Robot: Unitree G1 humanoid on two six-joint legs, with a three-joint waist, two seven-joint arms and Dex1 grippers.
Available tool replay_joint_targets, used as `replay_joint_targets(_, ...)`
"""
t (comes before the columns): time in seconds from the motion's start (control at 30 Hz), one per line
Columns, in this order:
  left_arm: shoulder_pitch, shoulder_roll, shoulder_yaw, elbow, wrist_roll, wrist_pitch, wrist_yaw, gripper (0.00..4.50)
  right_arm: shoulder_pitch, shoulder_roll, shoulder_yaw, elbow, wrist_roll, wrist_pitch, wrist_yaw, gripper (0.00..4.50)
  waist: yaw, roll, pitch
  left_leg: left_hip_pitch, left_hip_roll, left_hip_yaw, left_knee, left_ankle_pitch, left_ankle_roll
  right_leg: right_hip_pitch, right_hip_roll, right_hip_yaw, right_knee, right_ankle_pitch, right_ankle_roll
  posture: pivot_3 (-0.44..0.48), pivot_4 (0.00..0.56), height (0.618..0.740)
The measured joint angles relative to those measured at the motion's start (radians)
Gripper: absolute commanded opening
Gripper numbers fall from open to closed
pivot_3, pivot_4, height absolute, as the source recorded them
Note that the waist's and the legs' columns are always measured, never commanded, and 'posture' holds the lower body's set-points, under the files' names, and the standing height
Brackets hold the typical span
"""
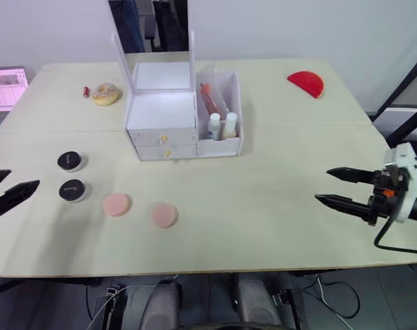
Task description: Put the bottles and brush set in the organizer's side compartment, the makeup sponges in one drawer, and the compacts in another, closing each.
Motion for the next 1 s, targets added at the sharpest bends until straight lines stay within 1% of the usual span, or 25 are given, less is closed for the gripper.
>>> replay_joint_targets(0.13, -0.017, 0.006, -0.005, 0.021, 0.017, 0.0, -0.03, 4.5, 0.0, -0.02, -0.009, 0.009, 0.019, 0.023, -0.016, 4.43, 0.001, -0.001, 0.0, 0.0, 0.0, 0.0, -0.001, 0.0, 0.0, 0.0, 0.0, 0.0, 0.0, 0.001, -0.002, 0.0, 0.15, 0.739)
replay_joint_targets(0.27, -0.027, 0.024, -0.004, 0.027, 0.039, -0.008, -0.049, 4.5, -0.003, -0.032, -0.009, 0.017, 0.039, 0.044, -0.028, 4.43, 0.001, -0.001, 0.0, 0.0, 0.0, 0.001, 0.0, 0.0, 0.0, 0.0, 0.0, 0.0, 0.0, 0.0, 0.0, 0.0, 0.15, 0.739)
replay_joint_targets(0.43, -0.028, 0.024, -0.005, 0.039, 0.082, -0.049, -0.05, 4.5, -0.004, -0.032, -0.007, 0.021, 0.028, -0.004, -0.049, 4.43, 0.001, -0.002, 0.0, 0.0, 0.0, 0.001, 0.0, 0.0, 0.0, 0.0, 0.0, 0.0, 0.0, 0.0, 0.001, 0.0, 0.15, 0.739)
replay_joint_targets(0.57, -0.017, 0.016, -0.013, 0.022, 0.086, -0.047, -0.065, 4.5, -0.019, -0.032, 0.03, 0.027, 0.035, 0.0, -0.059, 4.43, -0.001, -0.002, 0.0, 0.0, 0.0, 0.002, 0.0, 0.0, 0.0, 0.0, -0.001, 0.001, 0.0, 0.0, 0.001, 0.0, 0.15, 0.739)
replay_joint_targets(0.63, -0.016, -0.006, -0.033, -0.014, 0.083, -0.039, -0.061, 4.5, -0.049, -0.032, 0.053, 0.018, 0.049, 0.009, -0.071, 4.43, 0.0, -0.002, 0.0, 0.0, 0.0, 0.002, 0.0, 0.0, 0.0, 0.0, -0.001, 0.001, 0.0, 0.0, 0.001, 0.0, 0.15, 0.739)
replay_joint_targets(0.67, -0.013, -0.027, -0.039, -0.04, 0.077, -0.033, -0.05, 4.5, -0.072, -0.031, 0.071, 0.008, 0.056, 0.021, -0.081, 4.43, -0.001, -0.002, 0.0, 0.0, 0.0, 0.002, 0.0, 0.0, 0.0, 0.0, -0.001, 0.001, 0.0, 0.0, 0.001, 0.0, 0.15, 0.739)
replay_joint_targets(0.73, -0.006, -0.089, -0.069, -0.143, 0.064, -0.012, -0.008, 4.5, -0.151, -0.019, 0.131, -0.026, 0.08, 0.048, -0.113, 4.43, -0.003, -0.002, 0.0, 0.001, 0.0, 0.003, 0.001, 0.0, 0.0, 0.0, -0.001, 0.002, 0.001, 0.0, 0.0, 0.0, 0.15, 0.739)
replay_joint_targets(0.83, -0.02, -0.213, -0.153, -0.333, 0.03, 0.036, 0.121, 4.5, -0.316, 0.037, 0.255, -0.073, 0.104, 0.092, -0.18, 4.43, 0.0, -0.003, 0.0, 0.001, 0.0, 0.002, 0.002, 0.0, 0.0, 0.0, 0.0, 0.002, 0.001, 0.002, -0.001, 0.0, 0.15, 0.739)
replay_joint_targets(0.9, -0.057, -0.311, -0.225, -0.459, 0.026, 0.066, 0.255, 4.5, -0.414, 0.086, 0.333, -0.077, 0.107, 0.111, -0.226, 4.43, 0.005, -0.004, 0.0, 0.001, 0.0, 0.002, 0.002, 0.0, 0.0, 0.001, 0.0, 0.002, 0.001, 0.003, -0.003, 0.0, 0.15, 0.739)
replay_joint_targets(0.93, -0.084, -0.368, -0.271, -0.518, 0.026, 0.078, 0.328, 4.5, -0.45, 0.105, 0.371, -0.077, 0.108, 0.115, -0.238, 4.43, 0.012, -0.004, -0.001, 0.0, 0.0, 0.002, 0.002, 0.0, 0.0, 0.001, 0.0, 0.002, 0.001, 0.004, -0.001, 0.0, 0.15, 0.739)
replay_joint_targets(1.0, -0.152, -0.493, -0.373, -0.599, 0.065, 0.092, 0.494, 4.5, -0.495, 0.127, 0.431, -0.074, 0.107, 0.122, -0.242, 4.43, 0.029, -0.004, -0.001, 0.0, -0.001, 0.002, 0.003, 0.0, 0.0, 0.003, 0.0, 0.003, 0.0, 0.007, 0.003, 0.0, 0.15, 0.739)
